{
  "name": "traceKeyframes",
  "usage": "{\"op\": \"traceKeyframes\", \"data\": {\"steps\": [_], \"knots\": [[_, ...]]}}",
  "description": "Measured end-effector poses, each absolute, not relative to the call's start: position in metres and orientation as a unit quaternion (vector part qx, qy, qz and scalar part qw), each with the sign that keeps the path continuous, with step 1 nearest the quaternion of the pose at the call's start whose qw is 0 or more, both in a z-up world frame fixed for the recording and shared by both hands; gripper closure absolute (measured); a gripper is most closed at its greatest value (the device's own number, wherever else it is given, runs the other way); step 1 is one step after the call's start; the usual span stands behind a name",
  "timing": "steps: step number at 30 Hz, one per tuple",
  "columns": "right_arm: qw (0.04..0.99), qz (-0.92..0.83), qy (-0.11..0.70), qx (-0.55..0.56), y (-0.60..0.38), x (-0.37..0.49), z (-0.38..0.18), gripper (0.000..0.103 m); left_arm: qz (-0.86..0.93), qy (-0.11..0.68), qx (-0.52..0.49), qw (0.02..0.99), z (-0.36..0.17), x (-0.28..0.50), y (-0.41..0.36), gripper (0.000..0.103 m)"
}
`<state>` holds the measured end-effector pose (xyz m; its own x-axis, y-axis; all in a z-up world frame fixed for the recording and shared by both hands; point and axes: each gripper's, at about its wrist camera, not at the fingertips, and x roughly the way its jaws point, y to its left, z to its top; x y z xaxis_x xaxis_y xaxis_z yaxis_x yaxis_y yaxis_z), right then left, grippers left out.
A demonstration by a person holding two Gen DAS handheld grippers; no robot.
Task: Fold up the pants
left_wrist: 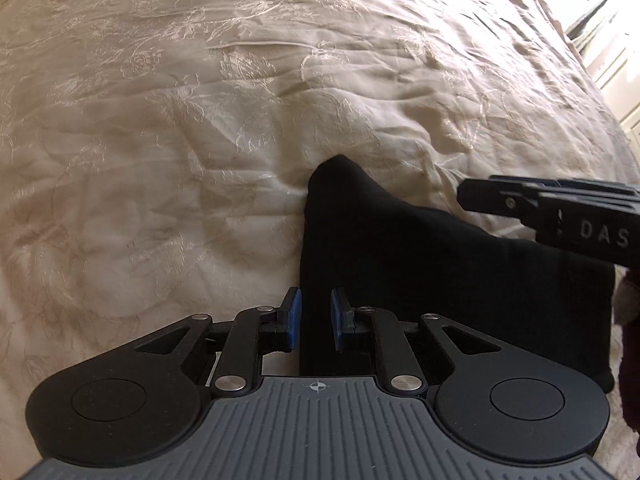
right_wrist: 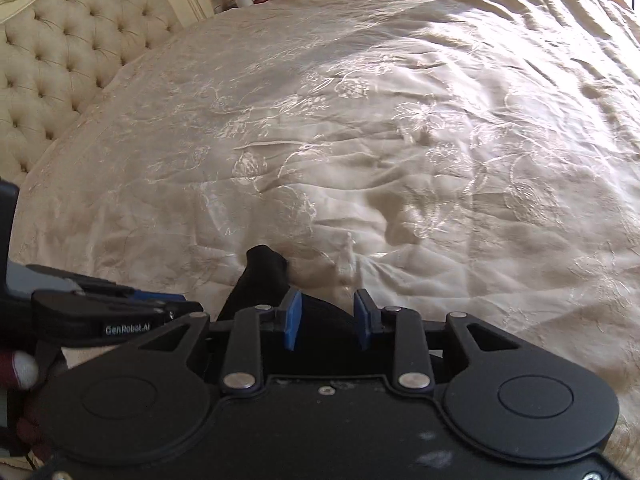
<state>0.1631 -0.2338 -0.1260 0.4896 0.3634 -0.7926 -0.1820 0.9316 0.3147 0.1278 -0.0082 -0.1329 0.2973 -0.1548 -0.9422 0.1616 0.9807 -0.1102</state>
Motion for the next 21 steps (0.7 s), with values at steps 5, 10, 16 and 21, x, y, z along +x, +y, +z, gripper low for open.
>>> {"op": "traceKeyframes", "data": {"steps": [5,10,16,21], "knots": [[0.840,0.200,0.499,0.076,-0.205,0.186,-0.135,0.070,-0.082,0.603,-0.014,0.794,-0.149,0.111,0.000,0.087],[0.825,0.224,0.517,0.047,-0.179,0.204,-0.148,0.069,-0.058,0.592,-0.041,0.803,-0.146,0.111,0.017,0.087],[0.812,0.242,0.531,0.024,-0.154,0.223,-0.164,0.065,-0.037,0.587,-0.053,0.807,-0.145,0.112,0.033,0.088],[0.803,0.238,0.546,0.025,-0.147,0.233,-0.174,0.063,-0.027,0.585,-0.063,0.808,-0.145,0.107,0.040,0.088]]}}
